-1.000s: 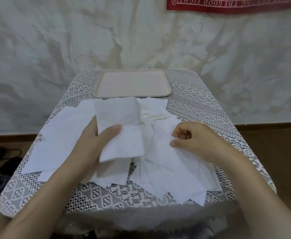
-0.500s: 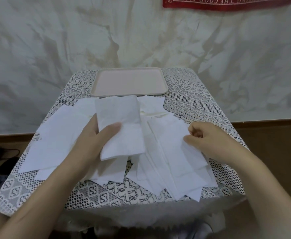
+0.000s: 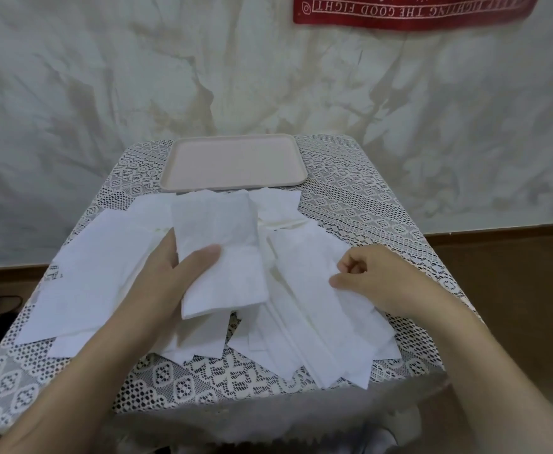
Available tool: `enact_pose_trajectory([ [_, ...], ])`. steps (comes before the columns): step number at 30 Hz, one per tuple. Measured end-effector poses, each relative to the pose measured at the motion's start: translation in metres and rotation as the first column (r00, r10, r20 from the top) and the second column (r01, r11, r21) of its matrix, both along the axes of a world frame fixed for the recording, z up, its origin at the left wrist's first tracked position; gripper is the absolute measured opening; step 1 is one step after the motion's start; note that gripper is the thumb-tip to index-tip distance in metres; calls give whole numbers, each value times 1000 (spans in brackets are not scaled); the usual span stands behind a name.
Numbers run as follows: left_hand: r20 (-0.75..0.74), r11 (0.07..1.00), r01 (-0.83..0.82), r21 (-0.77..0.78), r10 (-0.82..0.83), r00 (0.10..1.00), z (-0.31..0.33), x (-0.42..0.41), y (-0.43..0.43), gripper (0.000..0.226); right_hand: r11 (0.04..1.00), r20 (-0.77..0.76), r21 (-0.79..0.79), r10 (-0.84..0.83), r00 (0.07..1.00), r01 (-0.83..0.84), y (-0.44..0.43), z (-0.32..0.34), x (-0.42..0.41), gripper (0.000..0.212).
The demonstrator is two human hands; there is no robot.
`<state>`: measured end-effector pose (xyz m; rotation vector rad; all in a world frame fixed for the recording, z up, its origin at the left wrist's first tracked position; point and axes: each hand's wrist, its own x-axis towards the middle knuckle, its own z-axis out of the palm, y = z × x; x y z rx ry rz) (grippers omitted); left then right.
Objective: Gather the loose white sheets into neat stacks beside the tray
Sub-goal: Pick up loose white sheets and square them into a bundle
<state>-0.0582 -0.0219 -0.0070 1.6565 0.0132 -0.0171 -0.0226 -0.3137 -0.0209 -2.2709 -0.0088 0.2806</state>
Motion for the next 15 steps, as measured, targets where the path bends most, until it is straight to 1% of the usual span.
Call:
enact_pose_trajectory([
  [3, 1, 1000, -17, -7, 17, 1000, 0, 2, 2, 46, 988, 59, 146, -68, 996, 59, 12, -5, 5, 25],
  [5, 2, 999, -38, -10, 38, 999, -1, 3, 5, 47, 958, 83, 272, -115, 990, 88, 21, -4, 10, 26],
  [7, 2, 999, -43, -12, 43, 999, -1, 5, 7, 48, 914, 102, 396, -135, 986, 84, 28, -4, 15, 23],
  [8, 1, 999, -47, -13, 47, 999, -2, 6, 8, 48, 904, 119, 422, -133, 984, 71, 31, -3, 17, 20],
  [9, -1, 999, -51, -17, 51, 999, -2, 6, 9, 48, 910, 137, 410, -126, 983, 59, 32, -2, 18, 18],
  [11, -5, 998, -55, -29, 55, 998, -3, 7, 8, 49, 946, 187, 320, -108, 976, 44, 33, -3, 19, 14],
  [13, -1, 998, -53, -27, 53, 999, -4, 8, 7, 49, 969, 231, 242, -116, 966, 59, 33, -6, 19, 15],
  [15, 5, 998, -55, -33, 56, 998, -4, 8, 6, 46, 971, 263, 224, -147, 953, 88, 31, -7, 18, 17],
])
